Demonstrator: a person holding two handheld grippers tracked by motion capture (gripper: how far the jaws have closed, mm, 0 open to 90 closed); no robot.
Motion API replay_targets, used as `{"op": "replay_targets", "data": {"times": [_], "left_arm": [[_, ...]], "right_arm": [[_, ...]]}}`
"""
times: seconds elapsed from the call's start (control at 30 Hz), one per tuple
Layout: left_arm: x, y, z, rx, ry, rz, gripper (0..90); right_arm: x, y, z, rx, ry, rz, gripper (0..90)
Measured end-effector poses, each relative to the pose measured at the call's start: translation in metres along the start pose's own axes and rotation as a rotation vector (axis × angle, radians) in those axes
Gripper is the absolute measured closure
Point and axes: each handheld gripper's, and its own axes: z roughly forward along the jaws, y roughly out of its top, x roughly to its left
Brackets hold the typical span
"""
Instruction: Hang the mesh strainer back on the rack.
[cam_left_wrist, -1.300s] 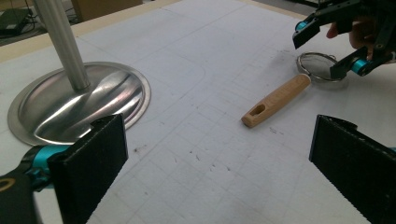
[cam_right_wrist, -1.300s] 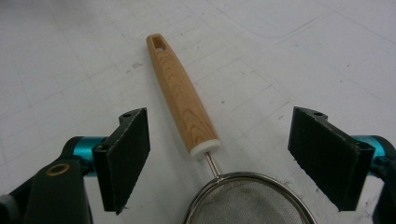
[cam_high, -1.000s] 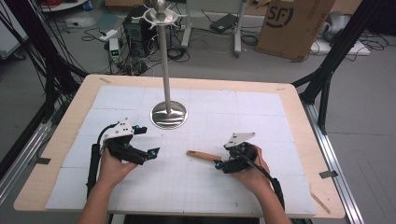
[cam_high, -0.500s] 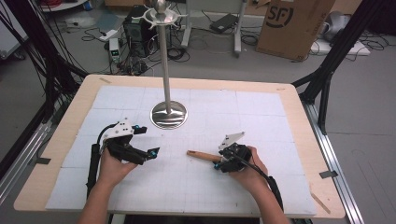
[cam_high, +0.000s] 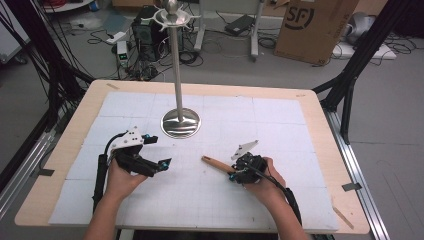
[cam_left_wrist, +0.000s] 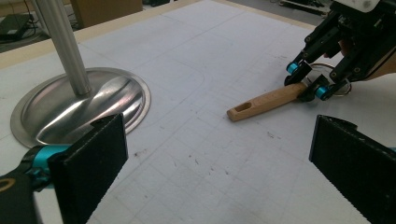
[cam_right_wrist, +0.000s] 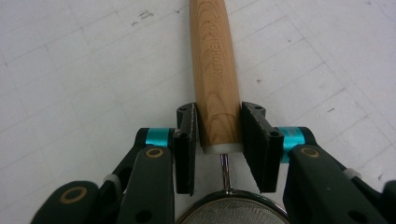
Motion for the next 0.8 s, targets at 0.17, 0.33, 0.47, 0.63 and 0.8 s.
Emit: {"op": "replay_targets", "data": {"times": [0.17, 0.33, 0.47, 0.63, 0.8], "left_arm": [[0.0, 0.0, -0.001, -0.001, 0.002, -0.001, 5.0], [0.0, 0.0, -0.001, -0.002, 0.002, 0.002, 5.1], [0.0, 0.0, -0.001, -0.001, 0.002, 0.001, 5.1], [0.0, 0.0, 0.0, 0.001, 0.002, 0.0, 5.1], [-0.001, 0.0, 0.001, 0.007, 0.0, 0.004, 5.1]], "right_arm": [[-0.002, 0.002, 0.001, 0.02, 0.008, 0.004, 65.4], [-0.003, 0.009, 0.003, 0.071, 0.013, 0.002, 63.1], [-0.005, 0.015, 0.004, 0.114, 0.026, 0.002, 62.7], [-0.007, 0.018, 0.005, 0.134, 0.044, 0.018, 62.7], [-0.008, 0.017, 0.005, 0.133, 0.047, 0.045, 65.6]]}}
